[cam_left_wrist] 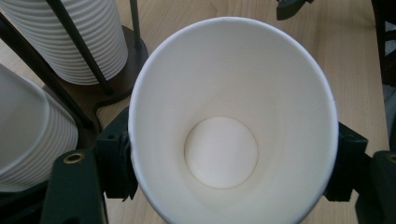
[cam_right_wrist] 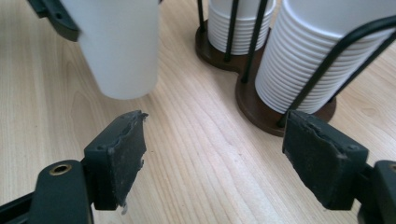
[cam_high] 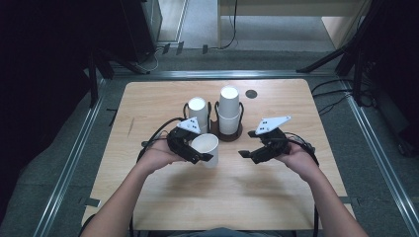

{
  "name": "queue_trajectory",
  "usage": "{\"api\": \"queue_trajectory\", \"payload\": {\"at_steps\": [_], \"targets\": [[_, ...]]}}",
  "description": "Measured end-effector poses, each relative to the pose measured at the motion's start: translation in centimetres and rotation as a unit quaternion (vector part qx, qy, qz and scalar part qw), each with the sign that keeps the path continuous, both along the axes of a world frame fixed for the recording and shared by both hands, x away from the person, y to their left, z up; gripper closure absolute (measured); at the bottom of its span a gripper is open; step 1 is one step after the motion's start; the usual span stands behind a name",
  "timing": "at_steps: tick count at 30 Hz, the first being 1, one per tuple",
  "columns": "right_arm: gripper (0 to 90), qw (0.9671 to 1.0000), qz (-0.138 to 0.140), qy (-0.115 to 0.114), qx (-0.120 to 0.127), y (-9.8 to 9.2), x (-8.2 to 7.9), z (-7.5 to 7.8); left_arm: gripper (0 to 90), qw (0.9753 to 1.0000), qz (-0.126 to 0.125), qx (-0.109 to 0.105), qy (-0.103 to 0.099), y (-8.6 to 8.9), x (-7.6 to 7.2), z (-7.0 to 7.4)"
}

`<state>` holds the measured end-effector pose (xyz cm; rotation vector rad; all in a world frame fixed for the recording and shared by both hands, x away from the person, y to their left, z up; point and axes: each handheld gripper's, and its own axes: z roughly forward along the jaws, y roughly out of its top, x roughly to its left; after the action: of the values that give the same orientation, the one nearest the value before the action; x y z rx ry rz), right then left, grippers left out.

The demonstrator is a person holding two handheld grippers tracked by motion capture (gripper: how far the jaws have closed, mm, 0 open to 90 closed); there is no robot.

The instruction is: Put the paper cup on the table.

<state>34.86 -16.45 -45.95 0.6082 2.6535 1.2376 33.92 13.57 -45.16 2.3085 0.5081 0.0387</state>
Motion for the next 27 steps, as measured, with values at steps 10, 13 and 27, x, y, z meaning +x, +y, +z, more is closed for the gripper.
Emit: {"api": "queue_trajectory", "payload": {"at_steps": [10,13,27], "targets": [[21.4,1.0000,-0.008,0.002,0.002,-0.8,0.8,0.0,24.2,0.9996,0.026,0.008,-0.004,1.7,0.0,-0.3],[21.5,1.0000,-0.008,0.003,0.001,-0.9,0.9,0.0,24.3,0.9995,0.029,0.009,-0.003,2.0,0.0,-0.3],[21.4,0.9999,-0.016,0.000,0.003,-1.2,1.8,-0.3,24.0,0.9980,0.063,0.011,0.005,4.5,0.3,-0.5]]}}
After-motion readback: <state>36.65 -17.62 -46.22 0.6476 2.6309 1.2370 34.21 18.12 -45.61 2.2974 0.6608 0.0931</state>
